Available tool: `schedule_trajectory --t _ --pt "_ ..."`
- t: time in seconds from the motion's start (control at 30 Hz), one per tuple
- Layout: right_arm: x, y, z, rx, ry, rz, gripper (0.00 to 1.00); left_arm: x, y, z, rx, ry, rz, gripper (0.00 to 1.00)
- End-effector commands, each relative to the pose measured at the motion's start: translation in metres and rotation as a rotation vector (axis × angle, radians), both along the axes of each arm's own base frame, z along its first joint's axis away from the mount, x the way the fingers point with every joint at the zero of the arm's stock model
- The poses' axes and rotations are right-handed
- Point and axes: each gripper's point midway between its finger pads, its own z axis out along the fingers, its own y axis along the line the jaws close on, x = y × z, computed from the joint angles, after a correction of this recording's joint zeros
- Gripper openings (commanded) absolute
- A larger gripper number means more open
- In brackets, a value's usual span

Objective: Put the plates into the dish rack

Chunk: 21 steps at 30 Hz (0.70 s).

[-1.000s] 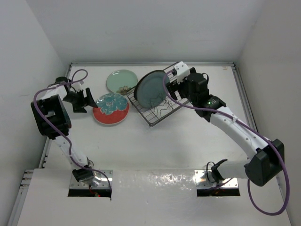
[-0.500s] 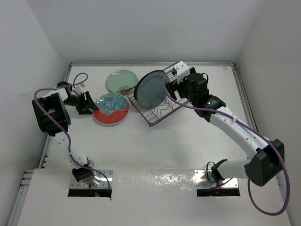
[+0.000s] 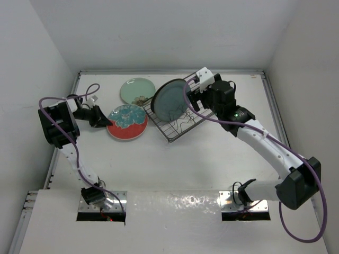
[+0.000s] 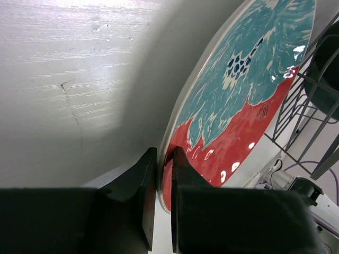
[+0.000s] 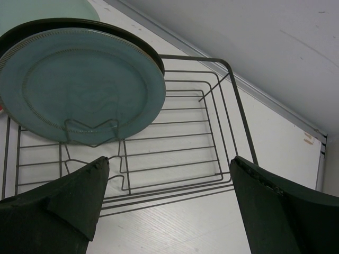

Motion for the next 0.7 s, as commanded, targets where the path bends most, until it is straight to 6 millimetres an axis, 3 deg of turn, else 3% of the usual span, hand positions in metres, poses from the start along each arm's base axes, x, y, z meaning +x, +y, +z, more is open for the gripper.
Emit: schedule_trajectory --t 0.0,0.37,0.57,0.67 --pt "0.001 -0.001 0.036 0.025 -0.089 -0.006 0.94 0.012 0.03 0.008 0.147 -0.061 -0.017 0.0" --pt "0.003 0.001 0.039 0.045 -0.125 -0.003 0.94 0.042 0.041 0.164 0.353 -0.472 -0.1 0.0" --pt "0.007 0.004 0.042 0.036 -0.137 0.009 0.95 0.043 0.02 0.196 0.475 -0.546 -0.197 0.0" --pt "0.008 0.004 0.043 0.026 -0.142 0.01 0.95 0.048 0.026 0.214 0.594 -0.576 -0.19 0.0"
